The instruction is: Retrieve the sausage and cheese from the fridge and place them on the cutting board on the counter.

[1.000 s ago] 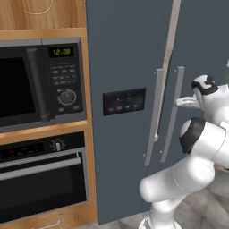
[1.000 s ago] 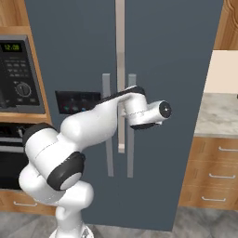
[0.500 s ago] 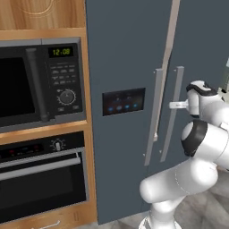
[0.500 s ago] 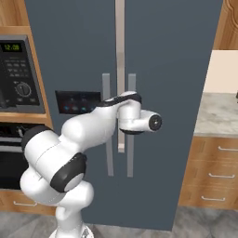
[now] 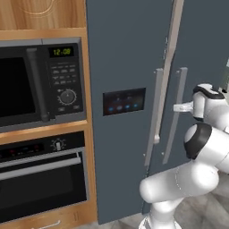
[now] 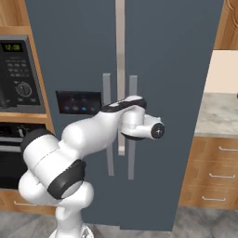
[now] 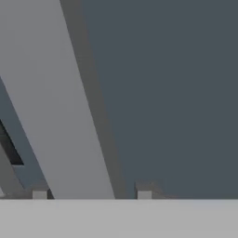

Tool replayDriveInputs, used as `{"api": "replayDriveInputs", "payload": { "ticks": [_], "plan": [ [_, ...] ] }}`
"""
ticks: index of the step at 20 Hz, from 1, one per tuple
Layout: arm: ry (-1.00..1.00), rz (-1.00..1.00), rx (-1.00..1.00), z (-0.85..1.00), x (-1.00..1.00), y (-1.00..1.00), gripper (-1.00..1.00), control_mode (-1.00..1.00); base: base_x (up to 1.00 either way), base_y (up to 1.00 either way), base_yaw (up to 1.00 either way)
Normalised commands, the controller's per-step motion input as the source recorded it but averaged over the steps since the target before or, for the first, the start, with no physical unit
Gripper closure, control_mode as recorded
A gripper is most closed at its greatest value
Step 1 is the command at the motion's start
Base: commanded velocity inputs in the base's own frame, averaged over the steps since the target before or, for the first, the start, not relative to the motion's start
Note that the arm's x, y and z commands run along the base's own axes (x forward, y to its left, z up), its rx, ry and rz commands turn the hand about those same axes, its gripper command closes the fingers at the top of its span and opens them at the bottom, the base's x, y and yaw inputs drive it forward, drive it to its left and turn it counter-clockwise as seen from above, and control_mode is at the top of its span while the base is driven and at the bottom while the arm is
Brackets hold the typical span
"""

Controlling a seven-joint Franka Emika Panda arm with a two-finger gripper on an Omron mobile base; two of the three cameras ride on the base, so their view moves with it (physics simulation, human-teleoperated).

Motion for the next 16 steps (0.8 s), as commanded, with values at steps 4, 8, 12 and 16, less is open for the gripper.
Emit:
{"api": "replayDriveInputs", "payload": {
  "ticks": [4, 8, 12, 16],
  "plan": [
    [0.0, 0.0, 0.01, 0.0, -0.44, -1.0, 1.0, -1.0, 0.0, 0.0, 0.0],
    [-0.02, 0.0, 0.02, 0.0, -0.58, -1.0, 1.0, -1.0, 0.0, 0.0, 0.0],
    [-0.05, 0.0, 0.04, 0.0, -0.76, -1.0, 1.0, -1.0, 0.0, 0.0, 0.0],
    [-0.01, 0.0, 0.09, 0.0, -0.58, -1.0, 1.0, -1.0, 0.0, 0.0, 0.0]
  ]
}}
